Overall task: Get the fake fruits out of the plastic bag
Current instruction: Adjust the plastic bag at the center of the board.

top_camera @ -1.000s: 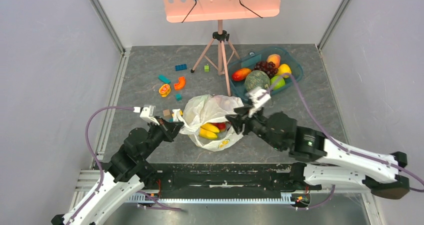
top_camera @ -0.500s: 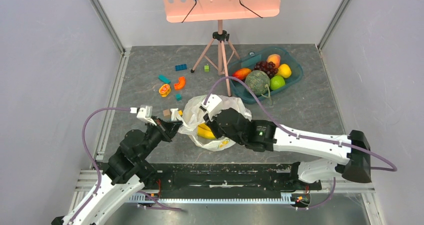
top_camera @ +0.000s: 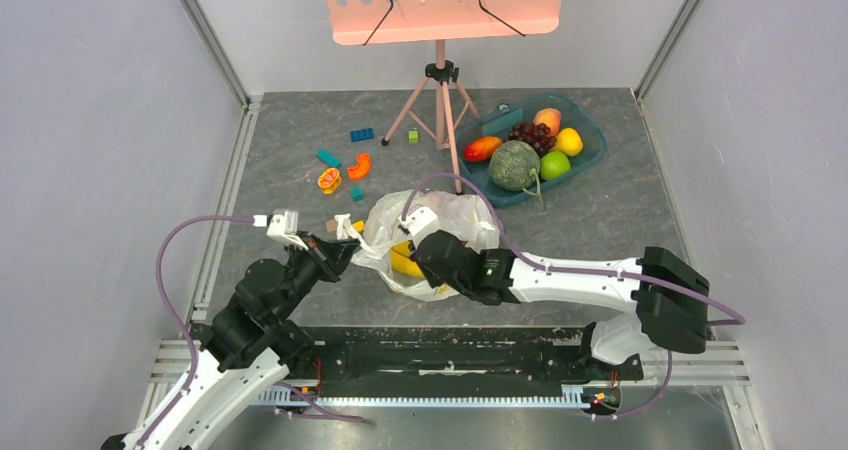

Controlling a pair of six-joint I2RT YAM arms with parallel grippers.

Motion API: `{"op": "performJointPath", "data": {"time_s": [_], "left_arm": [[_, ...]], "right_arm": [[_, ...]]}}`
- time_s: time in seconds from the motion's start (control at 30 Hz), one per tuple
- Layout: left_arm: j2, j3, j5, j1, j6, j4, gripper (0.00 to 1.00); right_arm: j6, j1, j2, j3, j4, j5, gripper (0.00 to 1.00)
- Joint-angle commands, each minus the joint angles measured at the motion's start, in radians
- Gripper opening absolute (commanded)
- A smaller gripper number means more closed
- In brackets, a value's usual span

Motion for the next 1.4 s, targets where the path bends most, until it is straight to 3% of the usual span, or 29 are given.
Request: {"op": "performJointPath", "data": {"time_s": [0.0,0.1,0.17,0.23,0.33,0.4,0.5,0.6,0.67,0.83,1.17,1.37], "left_arm": [[0.014,0.068,-0.088,0.003,-0.038,-0.07,0.05],[0.032,0.115,-0.13,0.003,-0.036,-0.128,0.28],[0.043,0.153,-0.156,0.004,-0.026,-0.168,0.52],[0.055,0.201,-0.186,0.004,-0.007,-0.209,0.68],[0.074,0.294,-0.213,0.003,0.062,-0.253,0.74],[0.096,0.362,-0.204,0.004,0.125,-0.266,0.69],[0.159,0.477,-0.144,0.003,0.21,-0.268,0.54],[0.267,0.571,-0.012,0.004,0.277,-0.265,0.19],[0.353,0.62,0.084,0.004,0.291,-0.267,0.02],[0.461,0.598,0.227,-0.024,0.217,-0.163,0.02],[0.63,0.564,-0.011,-0.376,0.255,-0.052,0.02],[0.66,0.399,-0.131,-0.438,0.197,0.053,0.02]], "right_arm": [[0.077,-0.056,0.003,-0.055,0.115,0.031,0.13],[0.095,-0.083,-0.021,-0.096,0.184,0.019,0.14],[0.105,-0.098,-0.033,-0.113,0.223,0.004,0.14],[0.111,-0.109,-0.04,-0.124,0.247,-0.014,0.14],[0.12,-0.122,-0.047,-0.134,0.281,-0.037,0.14],[0.125,-0.13,-0.05,-0.139,0.3,-0.059,0.14],[0.14,-0.148,-0.052,-0.146,0.326,-0.094,0.14],[0.157,-0.166,-0.056,-0.158,0.353,-0.125,0.14],[0.17,-0.179,-0.058,-0.165,0.368,-0.145,0.13],[0.193,-0.2,-0.064,-0.176,0.388,-0.16,0.12],[0.213,-0.228,-0.074,-0.177,0.388,-0.156,0.1],[0.21,-0.24,-0.094,-0.191,0.382,-0.153,0.09]]}}
